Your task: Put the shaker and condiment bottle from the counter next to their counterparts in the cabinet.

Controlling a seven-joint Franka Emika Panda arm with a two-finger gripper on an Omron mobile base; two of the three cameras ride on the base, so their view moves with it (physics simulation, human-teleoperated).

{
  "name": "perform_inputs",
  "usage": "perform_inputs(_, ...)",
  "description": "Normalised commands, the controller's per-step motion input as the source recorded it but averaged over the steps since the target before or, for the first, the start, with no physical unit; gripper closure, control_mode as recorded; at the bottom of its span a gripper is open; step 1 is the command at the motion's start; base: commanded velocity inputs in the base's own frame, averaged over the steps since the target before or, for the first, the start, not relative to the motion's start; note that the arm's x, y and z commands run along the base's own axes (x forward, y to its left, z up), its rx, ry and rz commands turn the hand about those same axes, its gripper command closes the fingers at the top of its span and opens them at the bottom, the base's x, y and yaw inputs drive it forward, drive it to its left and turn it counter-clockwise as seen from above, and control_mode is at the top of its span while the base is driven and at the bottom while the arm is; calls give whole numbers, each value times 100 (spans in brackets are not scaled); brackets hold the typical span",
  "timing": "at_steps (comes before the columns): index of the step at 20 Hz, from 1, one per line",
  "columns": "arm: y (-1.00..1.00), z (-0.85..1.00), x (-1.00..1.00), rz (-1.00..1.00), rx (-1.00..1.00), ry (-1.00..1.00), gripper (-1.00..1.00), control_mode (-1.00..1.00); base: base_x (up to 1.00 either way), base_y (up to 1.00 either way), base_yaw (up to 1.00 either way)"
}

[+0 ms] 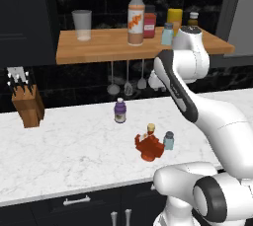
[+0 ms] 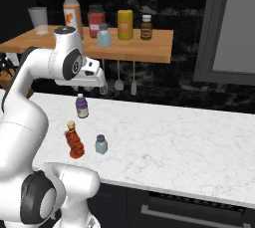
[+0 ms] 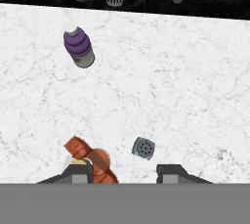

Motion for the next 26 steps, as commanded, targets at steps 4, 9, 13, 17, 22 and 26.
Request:
perform_inputs(4,1,-5,-1,0,-2,0,-100,-100,0,0,0)
perform_inputs(9,14,-12,-2,0,-5,-6,-100,-100,0,0,0)
perform_inputs(13,45,0,-10,-13,-12,-15,-100,-100,0,0,0)
perform_inputs(17,42,-4,-7,-10,-7,-6,-100,-100,0,0,0)
perform_inputs(22,6,-13,-6,-1,0,0,-100,-100,0,0,0)
perform_inputs(26,6,-36,0,5,-2,0,-100,-100,0,0,0)
